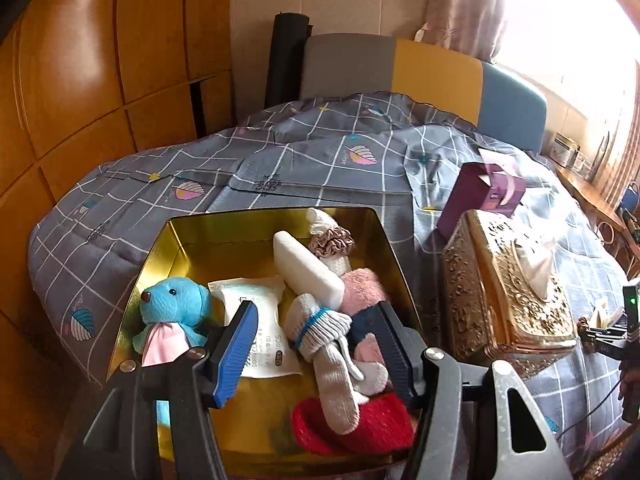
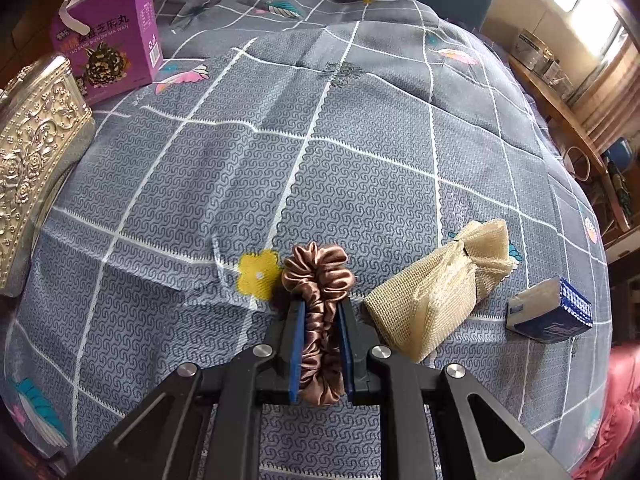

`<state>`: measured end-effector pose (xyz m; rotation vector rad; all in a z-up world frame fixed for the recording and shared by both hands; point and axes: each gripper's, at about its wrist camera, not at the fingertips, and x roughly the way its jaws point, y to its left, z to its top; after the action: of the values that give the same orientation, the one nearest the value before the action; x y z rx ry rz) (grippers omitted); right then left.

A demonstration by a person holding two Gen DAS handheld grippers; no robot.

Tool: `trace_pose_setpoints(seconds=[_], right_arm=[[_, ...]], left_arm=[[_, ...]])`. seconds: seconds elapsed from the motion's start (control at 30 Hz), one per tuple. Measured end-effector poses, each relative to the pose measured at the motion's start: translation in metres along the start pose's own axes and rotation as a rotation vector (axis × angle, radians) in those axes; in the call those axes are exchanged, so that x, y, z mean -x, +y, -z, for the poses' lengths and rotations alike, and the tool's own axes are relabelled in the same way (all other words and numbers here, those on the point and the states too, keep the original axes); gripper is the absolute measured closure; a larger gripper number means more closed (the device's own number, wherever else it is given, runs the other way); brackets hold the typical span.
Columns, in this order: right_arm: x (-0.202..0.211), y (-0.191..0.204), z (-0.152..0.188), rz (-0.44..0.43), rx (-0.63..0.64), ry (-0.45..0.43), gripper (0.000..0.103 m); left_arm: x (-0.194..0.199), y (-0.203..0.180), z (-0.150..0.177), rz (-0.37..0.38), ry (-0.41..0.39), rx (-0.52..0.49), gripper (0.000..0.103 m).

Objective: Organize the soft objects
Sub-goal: 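Carry the brown scrunchie into the gold tray with the right tool and release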

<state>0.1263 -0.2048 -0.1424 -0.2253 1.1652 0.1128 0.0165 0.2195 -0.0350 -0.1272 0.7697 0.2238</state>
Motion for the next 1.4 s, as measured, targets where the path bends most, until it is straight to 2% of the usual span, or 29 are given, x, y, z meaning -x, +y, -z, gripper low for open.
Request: trace_pose_setpoints(seconds=[0.23,0.4,0.6,0.77,1.07,1.23,1.4], right_arm=[[-0.003,-0.009,-0.002,-0.028,-0.042,0.009,0.087],[-0.005,-0.024,-0.008,-0.068,-0.132,0.040,0.088],[-0.007,-0.027,-0.016,-0.049,-0.197,0.050,0.089],[-0.007,-0.026,-0.027,-0.079,-0.238,0.051,0.089],[0.016,-0.018,-0.055,-0.135,-0.299,-0.014,0.089],[0.047,0.001,-0.077,-0.194,-0.314,-0.077,0.089],[0.099,0.036,-0.106,-0.277,-0.241,-0.196,0.089]], left_arm=[[0.011,-0.007,0.009,0.034,-0.005,-0.025,0.043],[0.017,-0.013,0.012,0.061,-0.013,-0.046,0.043],[0.023,-0.014,0.015,0.078,-0.020,-0.055,0.043],[0.024,-0.012,0.019,0.081,-0.018,-0.058,0.043],[0.022,-0.006,0.023,0.091,-0.008,-0.047,0.043],[0.018,0.000,0.024,0.089,0.003,-0.033,0.043],[0.012,0.014,0.025,0.088,0.023,0.007,0.043]])
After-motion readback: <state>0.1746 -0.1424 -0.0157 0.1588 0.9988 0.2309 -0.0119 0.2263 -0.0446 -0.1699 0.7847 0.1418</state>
